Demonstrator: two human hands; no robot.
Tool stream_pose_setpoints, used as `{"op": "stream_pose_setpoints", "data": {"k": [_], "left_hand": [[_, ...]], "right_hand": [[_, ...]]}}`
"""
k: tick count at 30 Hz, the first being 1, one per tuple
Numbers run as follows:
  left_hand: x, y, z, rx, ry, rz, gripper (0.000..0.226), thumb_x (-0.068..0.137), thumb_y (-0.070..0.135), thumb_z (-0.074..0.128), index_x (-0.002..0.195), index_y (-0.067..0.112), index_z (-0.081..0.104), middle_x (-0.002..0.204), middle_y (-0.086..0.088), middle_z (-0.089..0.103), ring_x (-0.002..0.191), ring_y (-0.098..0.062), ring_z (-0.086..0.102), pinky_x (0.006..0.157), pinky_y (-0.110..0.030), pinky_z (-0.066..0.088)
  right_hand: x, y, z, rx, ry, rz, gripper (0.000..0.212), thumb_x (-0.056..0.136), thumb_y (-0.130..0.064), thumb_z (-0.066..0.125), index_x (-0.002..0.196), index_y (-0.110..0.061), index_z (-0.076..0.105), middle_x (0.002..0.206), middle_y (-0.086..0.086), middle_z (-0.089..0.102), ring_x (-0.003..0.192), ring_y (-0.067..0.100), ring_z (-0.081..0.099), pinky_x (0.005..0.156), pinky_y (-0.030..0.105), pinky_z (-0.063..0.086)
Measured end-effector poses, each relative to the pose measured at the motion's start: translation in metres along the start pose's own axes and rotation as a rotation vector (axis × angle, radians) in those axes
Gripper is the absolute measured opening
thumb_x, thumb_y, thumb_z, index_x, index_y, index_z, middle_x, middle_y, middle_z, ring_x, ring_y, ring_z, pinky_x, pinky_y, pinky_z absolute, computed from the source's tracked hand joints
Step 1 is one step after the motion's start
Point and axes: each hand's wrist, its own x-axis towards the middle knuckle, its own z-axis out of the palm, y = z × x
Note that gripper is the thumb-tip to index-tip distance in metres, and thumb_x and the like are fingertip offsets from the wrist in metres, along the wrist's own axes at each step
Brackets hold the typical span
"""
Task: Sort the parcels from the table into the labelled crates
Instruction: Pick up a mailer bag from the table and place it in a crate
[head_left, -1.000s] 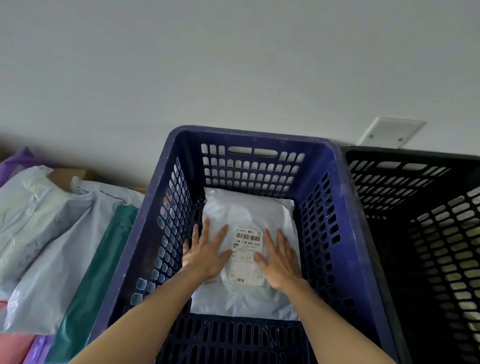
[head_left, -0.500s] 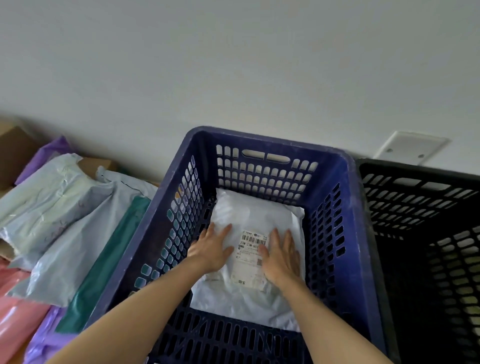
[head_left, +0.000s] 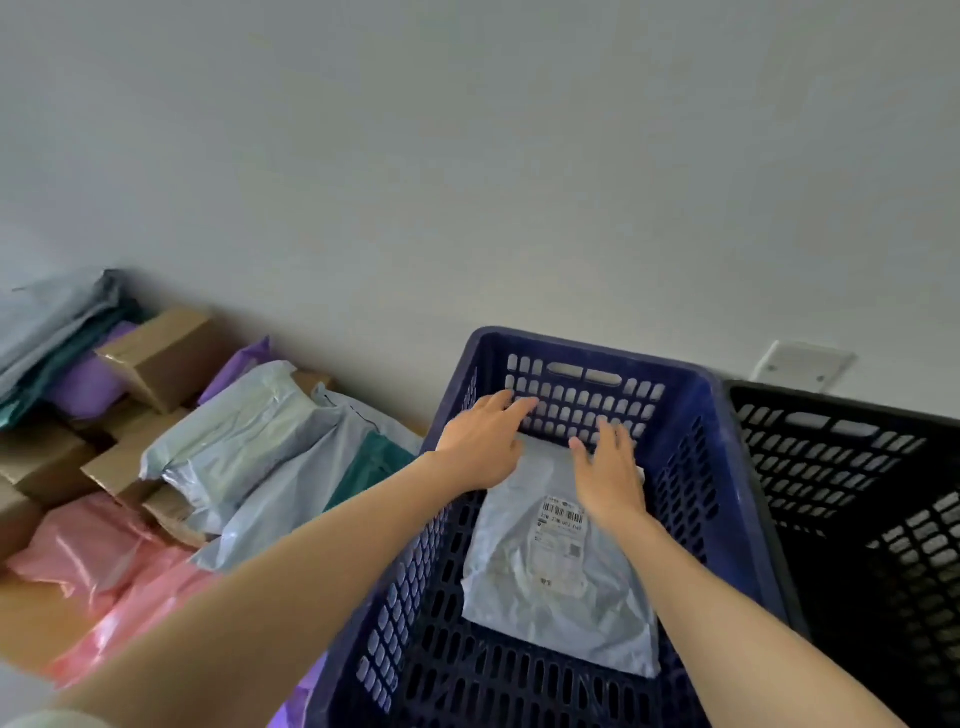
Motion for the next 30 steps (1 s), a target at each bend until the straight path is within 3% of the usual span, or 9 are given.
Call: {"op": "stream_pose_setpoints", "data": {"k": [8,12,15,24,30], "left_hand": [[-0.069,-0.045,-0.083,-0.08,0.188,0.028,0.054,0.096,0.02,0.042,0.148,0.027,0.028,0.152,0.0,0.031,0.136,-0.023,0.034,0.1,-0.043,0.042],[-0.109,-0.085,-0.111,-0.072,0.225,0.0,0.053,0.097,0.02,0.042,0.148,0.027,0.029,0.152,-0.001,0.032,0.134,-0.025,0.037,0.101,-0.044,0.043],[-0.144,-0.123,-0.127,-0.048,0.257,-0.019,0.054,0.095,0.018,0.042,0.147,0.026,0.031,0.151,-0.004,0.035,0.132,-0.027,0.04,0.099,-0.044,0.044],[-0.227,-0.207,-0.136,-0.012,0.312,-0.077,0.051,0.094,0.017,0.048,0.144,0.021,0.038,0.146,-0.004,0.043,0.133,-0.022,0.04,0.104,-0.028,0.032],[-0.259,-0.24,-0.128,0.004,0.262,-0.158,0.053,0.095,0.017,0.047,0.146,0.026,0.035,0.147,-0.002,0.041,0.133,-0.023,0.041,0.1,-0.034,0.041]], "right_hand": [[-0.05,-0.101,-0.006,0.146,0.1,-0.163,0.058,0.102,-0.039,0.036,0.152,-0.015,0.02,0.161,0.005,0.011,0.145,0.024,0.023,0.114,0.046,0.029],[-0.079,-0.139,0.006,0.161,0.109,-0.224,0.059,0.103,-0.038,0.036,0.153,-0.013,0.018,0.161,0.005,0.011,0.148,0.022,0.013,0.118,0.043,0.022],[-0.11,-0.168,0.024,0.181,0.115,-0.254,0.058,0.103,-0.037,0.037,0.152,-0.013,0.02,0.161,0.005,0.012,0.147,0.022,0.016,0.117,0.041,0.024],[-0.174,-0.206,0.076,0.155,0.1,-0.267,0.053,0.102,-0.035,0.039,0.148,-0.012,0.025,0.155,0.007,0.025,0.138,0.024,0.034,0.106,0.042,0.035],[-0.194,-0.232,0.109,0.089,-0.008,-0.255,0.053,0.102,-0.033,0.04,0.148,-0.013,0.024,0.15,0.009,0.033,0.131,0.028,0.043,0.098,0.041,0.04]]}}
